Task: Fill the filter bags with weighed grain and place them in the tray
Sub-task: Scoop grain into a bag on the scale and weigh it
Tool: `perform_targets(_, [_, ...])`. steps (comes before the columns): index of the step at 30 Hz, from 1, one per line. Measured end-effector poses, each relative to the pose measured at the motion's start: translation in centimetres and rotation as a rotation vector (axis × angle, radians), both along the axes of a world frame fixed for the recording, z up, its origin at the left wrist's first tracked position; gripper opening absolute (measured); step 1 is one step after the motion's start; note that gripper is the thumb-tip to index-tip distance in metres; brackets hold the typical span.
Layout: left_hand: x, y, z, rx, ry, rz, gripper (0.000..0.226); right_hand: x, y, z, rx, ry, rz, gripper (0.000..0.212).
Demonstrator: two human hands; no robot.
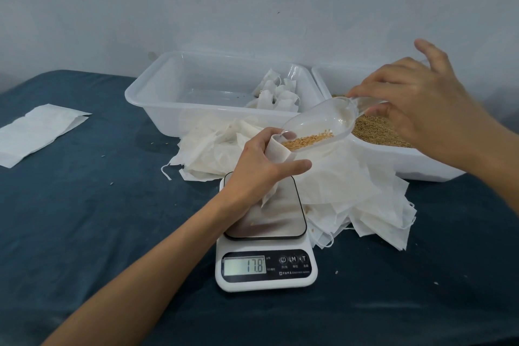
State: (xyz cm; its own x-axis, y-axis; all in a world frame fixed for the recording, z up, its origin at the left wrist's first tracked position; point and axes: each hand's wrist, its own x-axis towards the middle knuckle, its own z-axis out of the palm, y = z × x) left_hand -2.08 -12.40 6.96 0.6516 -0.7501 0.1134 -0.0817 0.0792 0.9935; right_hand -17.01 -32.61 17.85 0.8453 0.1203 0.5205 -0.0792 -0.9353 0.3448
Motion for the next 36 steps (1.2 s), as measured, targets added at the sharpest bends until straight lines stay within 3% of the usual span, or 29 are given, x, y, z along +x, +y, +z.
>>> perform_targets(36, [-0.02, -0.12, -0.02, -0.023, 0.038, 0.001, 0.048, 0.04, 0.88, 0.24, -0.068, -0.074, 0.047, 0.030])
